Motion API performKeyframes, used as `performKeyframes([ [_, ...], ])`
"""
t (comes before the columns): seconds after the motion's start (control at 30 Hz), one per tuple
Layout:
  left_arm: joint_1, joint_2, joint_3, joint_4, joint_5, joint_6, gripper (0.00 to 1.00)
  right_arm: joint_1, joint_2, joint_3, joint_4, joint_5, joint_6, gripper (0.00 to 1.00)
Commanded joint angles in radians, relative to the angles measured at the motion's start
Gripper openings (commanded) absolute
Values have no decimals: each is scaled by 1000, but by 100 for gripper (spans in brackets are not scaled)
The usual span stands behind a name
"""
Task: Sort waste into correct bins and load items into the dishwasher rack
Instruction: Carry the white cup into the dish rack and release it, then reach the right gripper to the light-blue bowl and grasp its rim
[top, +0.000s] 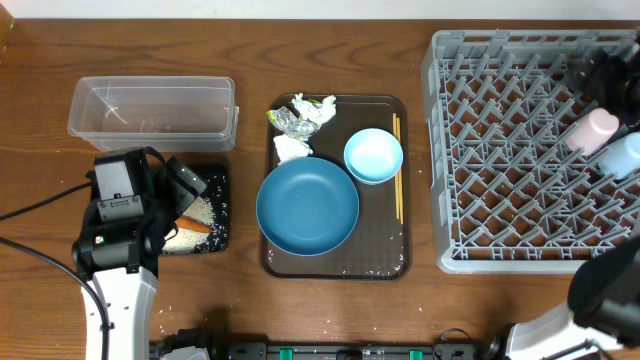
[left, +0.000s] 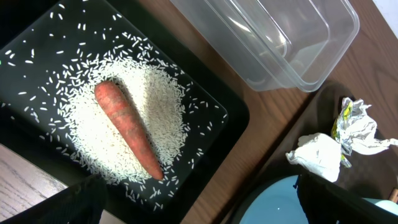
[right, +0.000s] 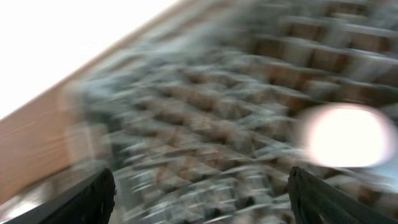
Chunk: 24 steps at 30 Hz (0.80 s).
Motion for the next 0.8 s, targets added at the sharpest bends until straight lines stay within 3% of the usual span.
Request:
performKeyframes([
  [0.0,6,5,22,-2,-12,6,100,108,-82,2,-34,-255,-31,87],
  [0.13,6,5,22,-2,-12,6,100,291,-84,-3,-76,-202,-63,87],
  [0.37,6,5,22,-2,-12,6,100,661,4,-74,-17,153,28,89],
  [0.47,6,5,22,-2,-12,6,100,777,84,-90,25,289,162,82],
  [0.77,6,5,22,-2,-12,6,100,932,312,-90,86,368,340,63],
])
